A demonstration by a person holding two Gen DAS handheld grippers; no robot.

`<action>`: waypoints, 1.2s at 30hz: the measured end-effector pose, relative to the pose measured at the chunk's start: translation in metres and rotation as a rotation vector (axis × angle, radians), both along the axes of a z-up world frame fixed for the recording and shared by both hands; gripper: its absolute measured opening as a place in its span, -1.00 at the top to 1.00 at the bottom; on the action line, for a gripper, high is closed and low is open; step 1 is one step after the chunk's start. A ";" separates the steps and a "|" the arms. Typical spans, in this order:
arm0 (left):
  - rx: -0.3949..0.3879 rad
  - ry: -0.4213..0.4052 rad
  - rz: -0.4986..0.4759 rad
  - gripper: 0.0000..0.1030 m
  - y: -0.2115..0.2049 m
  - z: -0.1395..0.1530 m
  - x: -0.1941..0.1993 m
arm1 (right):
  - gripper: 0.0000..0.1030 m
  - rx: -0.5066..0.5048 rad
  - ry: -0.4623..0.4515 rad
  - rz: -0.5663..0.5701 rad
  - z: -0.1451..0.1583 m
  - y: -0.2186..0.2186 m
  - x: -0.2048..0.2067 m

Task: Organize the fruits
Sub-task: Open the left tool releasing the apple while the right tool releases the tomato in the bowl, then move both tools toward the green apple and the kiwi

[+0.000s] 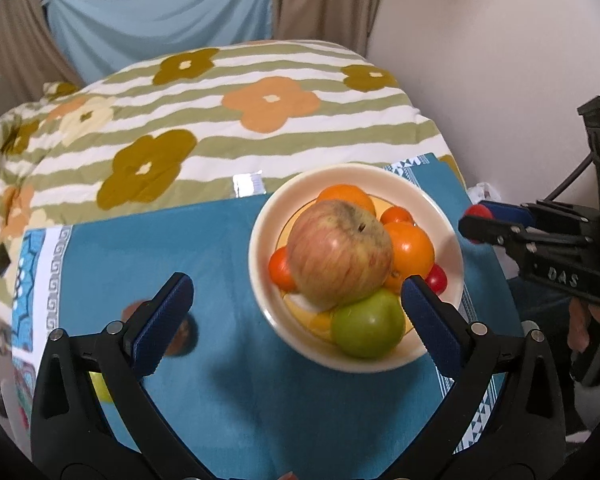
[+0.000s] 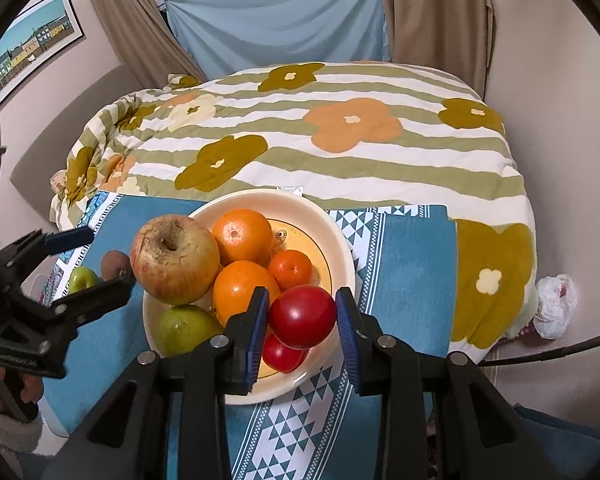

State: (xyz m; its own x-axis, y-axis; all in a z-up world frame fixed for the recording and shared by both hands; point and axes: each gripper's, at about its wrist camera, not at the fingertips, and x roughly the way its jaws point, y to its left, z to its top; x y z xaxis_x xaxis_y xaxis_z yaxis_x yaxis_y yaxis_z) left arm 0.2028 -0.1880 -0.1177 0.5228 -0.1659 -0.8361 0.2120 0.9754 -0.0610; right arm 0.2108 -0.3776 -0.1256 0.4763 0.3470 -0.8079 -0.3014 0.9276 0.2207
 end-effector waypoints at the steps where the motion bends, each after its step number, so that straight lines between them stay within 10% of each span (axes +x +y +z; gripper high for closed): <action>1: 0.004 0.003 0.012 -1.00 0.003 0.000 -0.006 | 0.39 0.005 0.000 0.006 -0.002 0.000 0.001; 14: 0.043 0.037 0.137 -1.00 0.040 -0.010 -0.042 | 0.38 0.049 0.043 0.017 -0.025 0.000 0.012; 16: 0.041 0.038 0.147 -1.00 0.043 -0.010 -0.048 | 0.02 0.064 0.047 0.014 -0.025 -0.002 0.012; 18: 0.036 0.037 0.156 -1.00 0.045 -0.009 -0.052 | -0.78 0.090 0.040 0.016 -0.022 -0.005 0.009; 36: 0.060 -0.056 0.247 -1.00 0.083 0.035 -0.102 | -1.00 0.043 -0.061 0.069 0.030 0.011 -0.032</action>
State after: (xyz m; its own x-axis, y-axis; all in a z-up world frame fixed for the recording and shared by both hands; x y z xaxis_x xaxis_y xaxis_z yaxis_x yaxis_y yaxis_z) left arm 0.1007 -0.1053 -0.0829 0.5872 0.0214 -0.8091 -0.0314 0.9995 0.0037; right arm 0.1788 -0.3666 -0.0961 0.4983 0.4141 -0.7617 -0.3782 0.8944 0.2388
